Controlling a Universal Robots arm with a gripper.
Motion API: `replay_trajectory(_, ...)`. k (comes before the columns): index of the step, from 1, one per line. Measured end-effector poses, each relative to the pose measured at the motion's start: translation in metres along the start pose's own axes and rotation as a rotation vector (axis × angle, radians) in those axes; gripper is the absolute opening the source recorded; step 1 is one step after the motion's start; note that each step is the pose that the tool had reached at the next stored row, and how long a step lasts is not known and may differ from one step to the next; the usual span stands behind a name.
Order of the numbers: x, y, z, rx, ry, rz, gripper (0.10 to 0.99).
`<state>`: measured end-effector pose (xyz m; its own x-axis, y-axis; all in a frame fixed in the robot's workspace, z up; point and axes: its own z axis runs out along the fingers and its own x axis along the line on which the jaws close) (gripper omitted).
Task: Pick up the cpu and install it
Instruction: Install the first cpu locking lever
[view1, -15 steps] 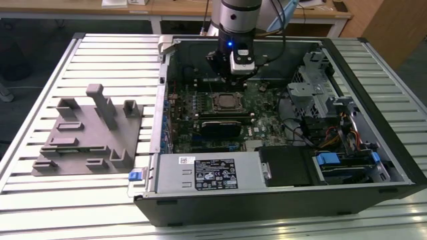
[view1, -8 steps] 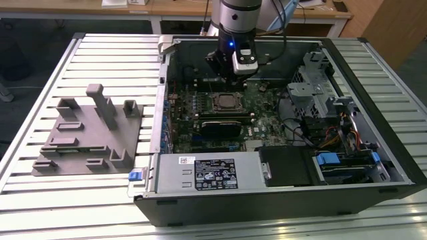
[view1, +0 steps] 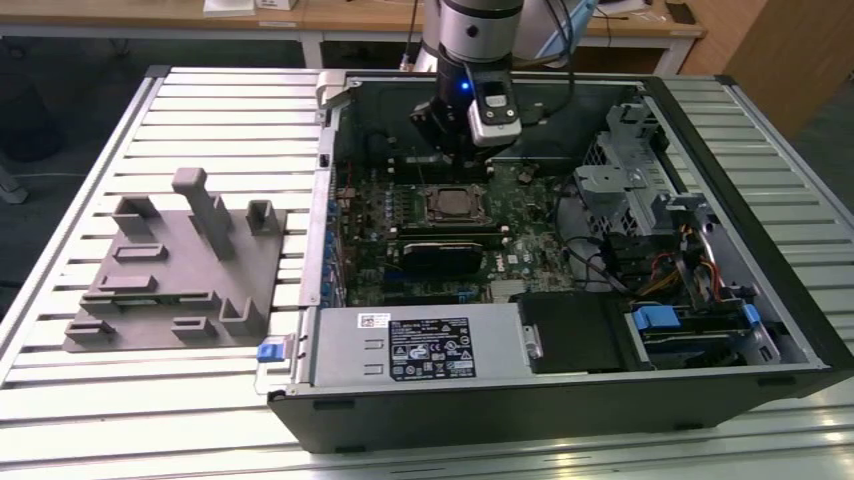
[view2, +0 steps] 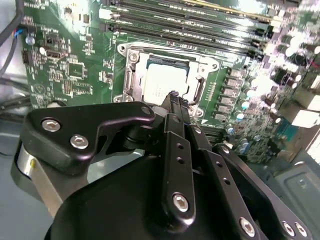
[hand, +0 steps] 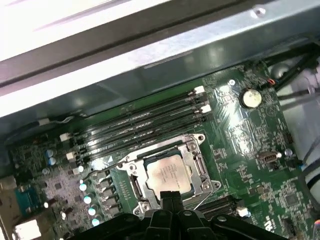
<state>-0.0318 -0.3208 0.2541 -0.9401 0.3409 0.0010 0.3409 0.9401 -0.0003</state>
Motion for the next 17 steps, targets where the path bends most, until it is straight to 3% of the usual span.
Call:
replay_trajectory(12,0.0,0.0,0.0005,0.0,0.0,-0.216,0.106)
replay_trajectory(17,0.0,0.0,0.0007,-0.021,0.0047,-0.26,0.106)
